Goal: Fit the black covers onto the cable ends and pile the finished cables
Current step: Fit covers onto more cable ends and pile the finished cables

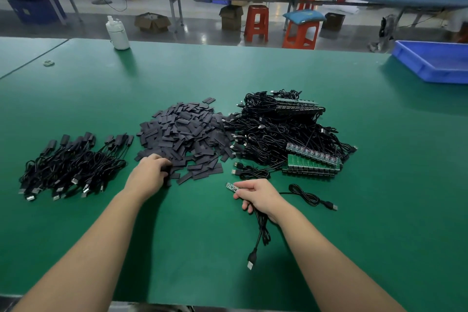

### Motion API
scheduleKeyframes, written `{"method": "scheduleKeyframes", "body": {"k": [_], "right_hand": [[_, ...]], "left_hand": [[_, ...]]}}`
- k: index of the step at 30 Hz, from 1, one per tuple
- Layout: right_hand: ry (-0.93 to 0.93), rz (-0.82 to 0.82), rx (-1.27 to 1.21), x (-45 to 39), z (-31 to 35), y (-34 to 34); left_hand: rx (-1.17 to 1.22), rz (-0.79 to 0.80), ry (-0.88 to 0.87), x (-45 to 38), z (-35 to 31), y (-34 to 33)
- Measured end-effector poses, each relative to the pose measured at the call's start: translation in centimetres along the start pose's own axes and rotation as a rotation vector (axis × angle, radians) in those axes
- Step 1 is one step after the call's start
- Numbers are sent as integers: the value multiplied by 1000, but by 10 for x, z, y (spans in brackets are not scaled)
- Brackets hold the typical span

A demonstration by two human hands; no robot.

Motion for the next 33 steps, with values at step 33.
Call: {"method": "scheduleKeyframes", "body": {"k": [33], "right_hand": [[58, 31, -103, 11, -9, 5]], "left_hand": [[-128, 111, -361, 58, -107, -51]]}}
Point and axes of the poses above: each hand's wrist, its own x-axis away from the middle knuckle, its own y-axis out of the back of the hand, z = x × y, the point moved 6 cm from there along -x, towards the middle knuckle, and after that the axes turned 11 degrees about x, right-handed, at the moved point
